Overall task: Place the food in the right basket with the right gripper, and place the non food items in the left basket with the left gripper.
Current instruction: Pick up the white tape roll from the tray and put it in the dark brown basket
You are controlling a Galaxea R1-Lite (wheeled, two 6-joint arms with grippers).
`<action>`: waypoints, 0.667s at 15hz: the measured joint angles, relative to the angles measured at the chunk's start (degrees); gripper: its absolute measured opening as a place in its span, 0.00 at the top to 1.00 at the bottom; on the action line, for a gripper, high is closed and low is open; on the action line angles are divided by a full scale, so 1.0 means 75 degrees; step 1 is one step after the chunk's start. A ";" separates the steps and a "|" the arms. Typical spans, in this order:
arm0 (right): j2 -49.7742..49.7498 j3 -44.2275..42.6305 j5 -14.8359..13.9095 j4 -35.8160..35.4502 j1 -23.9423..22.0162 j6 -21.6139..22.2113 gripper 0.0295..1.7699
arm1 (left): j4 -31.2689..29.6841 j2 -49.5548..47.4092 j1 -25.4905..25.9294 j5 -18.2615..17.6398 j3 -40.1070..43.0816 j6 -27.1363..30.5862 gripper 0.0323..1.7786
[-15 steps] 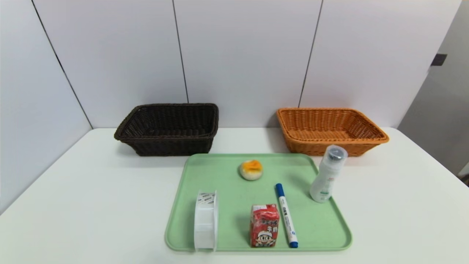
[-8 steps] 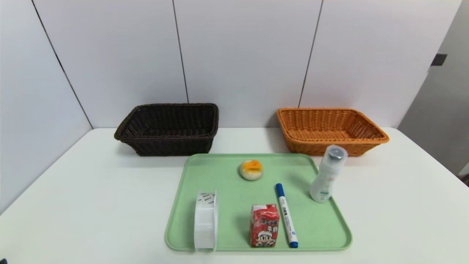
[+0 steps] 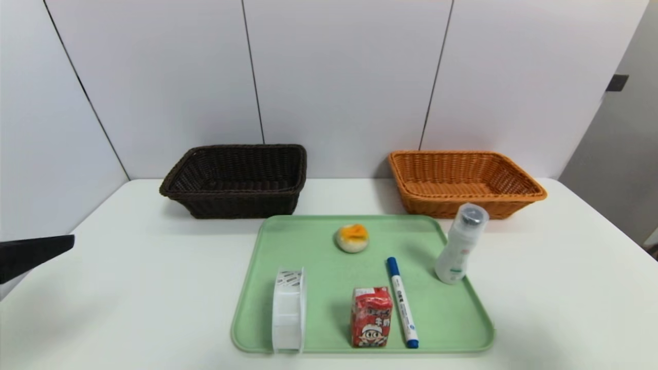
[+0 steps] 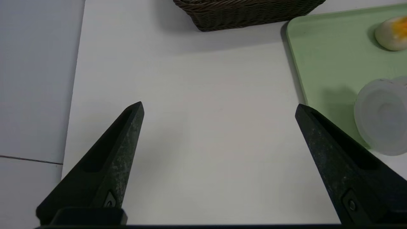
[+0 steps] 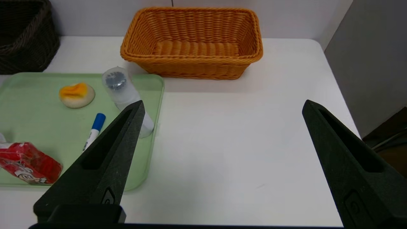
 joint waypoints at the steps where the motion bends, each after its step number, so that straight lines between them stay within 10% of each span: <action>1: 0.0401 -0.0224 0.0020 0.0036 0.0000 -0.0010 0.03 | 0.0029 0.0351 -0.0141 -0.0003 -0.0190 -0.0052 0.05; 4: 0.1372 -0.0894 0.0206 0.0341 0.0041 -0.0088 0.03 | 0.0062 0.1204 -0.1013 -0.0003 -0.0588 -0.0478 0.05; 10: 0.2232 -0.1798 0.1820 0.1543 0.0072 -0.0502 0.03 | 0.0353 0.2311 -0.3111 0.0059 -0.1271 -0.1755 0.05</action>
